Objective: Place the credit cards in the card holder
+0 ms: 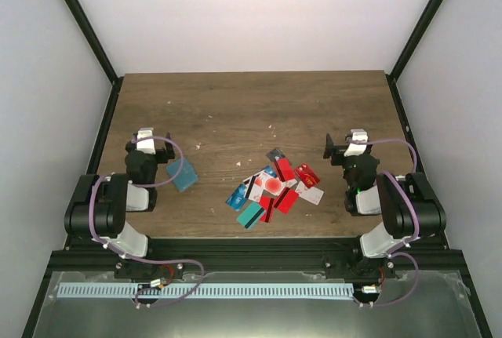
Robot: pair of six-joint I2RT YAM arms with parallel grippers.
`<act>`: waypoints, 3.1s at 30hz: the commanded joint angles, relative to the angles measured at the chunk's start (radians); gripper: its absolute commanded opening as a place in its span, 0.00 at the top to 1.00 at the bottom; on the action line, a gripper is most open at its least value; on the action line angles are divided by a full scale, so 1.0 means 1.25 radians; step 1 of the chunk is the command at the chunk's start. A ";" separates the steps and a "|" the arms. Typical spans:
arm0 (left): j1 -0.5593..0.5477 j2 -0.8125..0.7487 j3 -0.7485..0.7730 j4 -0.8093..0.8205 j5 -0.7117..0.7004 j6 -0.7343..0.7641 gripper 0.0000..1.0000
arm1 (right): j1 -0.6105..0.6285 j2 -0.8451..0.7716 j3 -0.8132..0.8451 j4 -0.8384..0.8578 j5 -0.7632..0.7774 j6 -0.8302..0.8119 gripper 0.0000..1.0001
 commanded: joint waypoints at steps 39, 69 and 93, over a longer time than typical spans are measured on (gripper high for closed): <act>0.005 -0.447 0.379 -1.177 0.017 -0.447 0.00 | 0.085 -0.264 0.450 -0.891 -0.268 0.382 0.00; -0.111 -0.321 0.096 -1.106 0.133 -0.611 0.62 | 0.559 0.137 0.718 -1.029 -0.289 0.353 0.12; -0.147 -0.540 0.142 -1.136 0.170 -0.578 0.72 | 0.567 0.241 0.679 -0.804 -0.551 0.641 0.15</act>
